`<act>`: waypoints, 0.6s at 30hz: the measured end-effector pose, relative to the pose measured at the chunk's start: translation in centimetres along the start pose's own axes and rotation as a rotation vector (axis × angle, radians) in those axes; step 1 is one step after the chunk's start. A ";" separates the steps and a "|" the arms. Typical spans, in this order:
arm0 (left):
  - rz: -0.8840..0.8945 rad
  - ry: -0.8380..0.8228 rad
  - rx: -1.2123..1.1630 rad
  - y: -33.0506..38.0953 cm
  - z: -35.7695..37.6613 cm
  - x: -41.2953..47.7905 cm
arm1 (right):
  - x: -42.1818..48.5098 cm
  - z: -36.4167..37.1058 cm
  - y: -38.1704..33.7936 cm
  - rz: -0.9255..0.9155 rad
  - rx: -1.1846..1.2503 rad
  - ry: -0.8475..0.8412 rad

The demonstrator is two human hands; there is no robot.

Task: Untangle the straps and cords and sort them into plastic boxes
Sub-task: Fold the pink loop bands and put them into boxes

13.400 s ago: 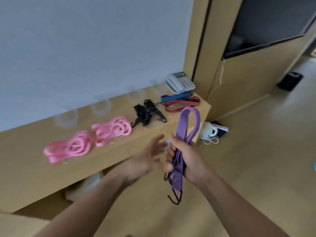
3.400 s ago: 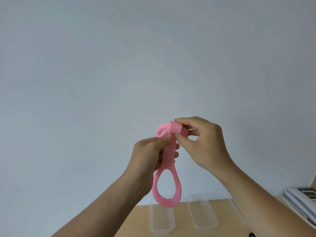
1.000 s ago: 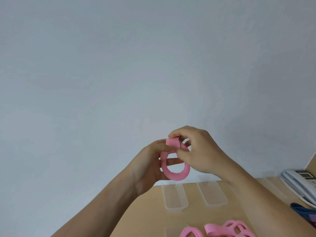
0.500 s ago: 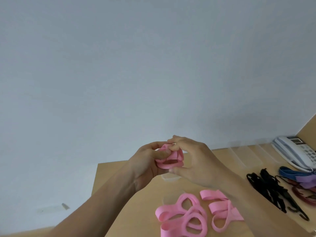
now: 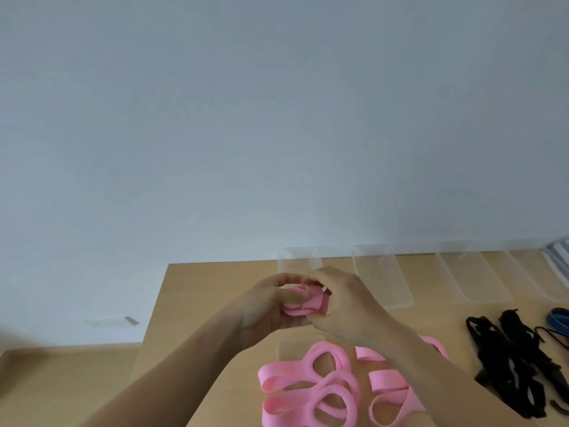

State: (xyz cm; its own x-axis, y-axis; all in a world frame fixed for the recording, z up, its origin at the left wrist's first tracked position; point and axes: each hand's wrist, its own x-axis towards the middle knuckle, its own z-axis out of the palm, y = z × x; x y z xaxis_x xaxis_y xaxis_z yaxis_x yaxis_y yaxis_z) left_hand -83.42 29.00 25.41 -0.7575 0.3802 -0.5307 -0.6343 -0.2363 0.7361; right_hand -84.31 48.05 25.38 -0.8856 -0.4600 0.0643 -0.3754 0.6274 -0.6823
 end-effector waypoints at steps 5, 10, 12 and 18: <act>-0.023 0.413 -0.073 -1.7 -3.0 4.3 | 3.0 1.8 4.5 -0.031 -0.134 0.032; -0.088 0.601 0.052 -3.3 -4.4 7.8 | 8.1 4.6 7.4 -0.103 -0.392 0.013; -0.101 0.625 0.090 -3.9 -4.4 8.8 | 9.6 5.9 8.2 -0.130 -0.462 -0.003; -0.045 0.680 0.105 -5.5 -4.8 10.3 | 11.4 7.7 10.3 -0.162 -0.592 -0.050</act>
State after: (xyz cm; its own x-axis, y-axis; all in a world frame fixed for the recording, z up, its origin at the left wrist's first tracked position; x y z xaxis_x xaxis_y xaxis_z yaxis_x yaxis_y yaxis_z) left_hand -88.53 29.93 13.88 -0.6812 -0.2663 -0.6820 -0.6749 -0.1328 0.7259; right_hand -96.17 44.46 13.48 -0.7961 -0.5986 0.0891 -0.6049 0.7829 -0.1456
